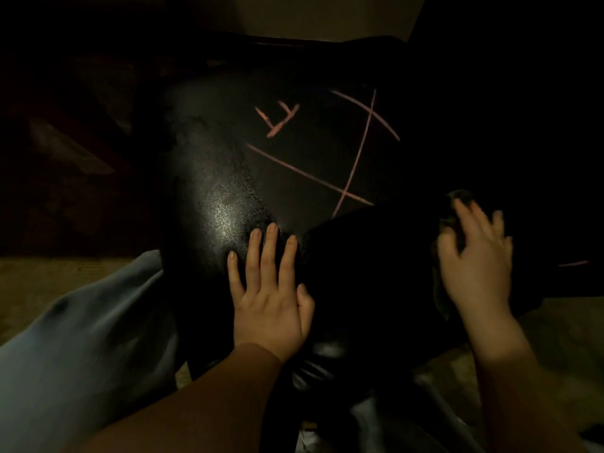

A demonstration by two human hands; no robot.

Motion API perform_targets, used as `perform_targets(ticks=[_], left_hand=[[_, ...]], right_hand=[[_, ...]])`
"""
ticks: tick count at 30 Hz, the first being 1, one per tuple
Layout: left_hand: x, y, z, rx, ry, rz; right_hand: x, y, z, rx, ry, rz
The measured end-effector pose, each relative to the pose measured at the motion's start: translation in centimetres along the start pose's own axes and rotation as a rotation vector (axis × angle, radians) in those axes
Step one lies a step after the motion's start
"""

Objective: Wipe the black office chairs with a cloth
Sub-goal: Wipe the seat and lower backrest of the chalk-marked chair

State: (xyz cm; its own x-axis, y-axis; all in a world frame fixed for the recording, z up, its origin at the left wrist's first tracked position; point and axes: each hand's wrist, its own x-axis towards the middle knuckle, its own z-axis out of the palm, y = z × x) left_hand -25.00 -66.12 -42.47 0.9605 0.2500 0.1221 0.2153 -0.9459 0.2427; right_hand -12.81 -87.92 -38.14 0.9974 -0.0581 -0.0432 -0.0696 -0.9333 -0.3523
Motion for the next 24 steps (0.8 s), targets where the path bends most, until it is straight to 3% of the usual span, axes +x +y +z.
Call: perform_targets(ticks=[7, 16, 24], left_hand=[[0.1, 0.0, 0.0, 0.002, 0.001, 0.0], [0.1, -0.2, 0.4, 0.03, 0.021, -0.002], [0.1, -0.1, 0.1, 0.055, -0.01, -0.002]], right_hand=[[-0.4, -1.2, 0.8, -0.036, 0.026, -0.066], [-7.4, -10.0, 4.3, -0.011, -0.155, -0.668], [-6.7, -9.4, 3.9, -0.037, -0.134, -0.64]])
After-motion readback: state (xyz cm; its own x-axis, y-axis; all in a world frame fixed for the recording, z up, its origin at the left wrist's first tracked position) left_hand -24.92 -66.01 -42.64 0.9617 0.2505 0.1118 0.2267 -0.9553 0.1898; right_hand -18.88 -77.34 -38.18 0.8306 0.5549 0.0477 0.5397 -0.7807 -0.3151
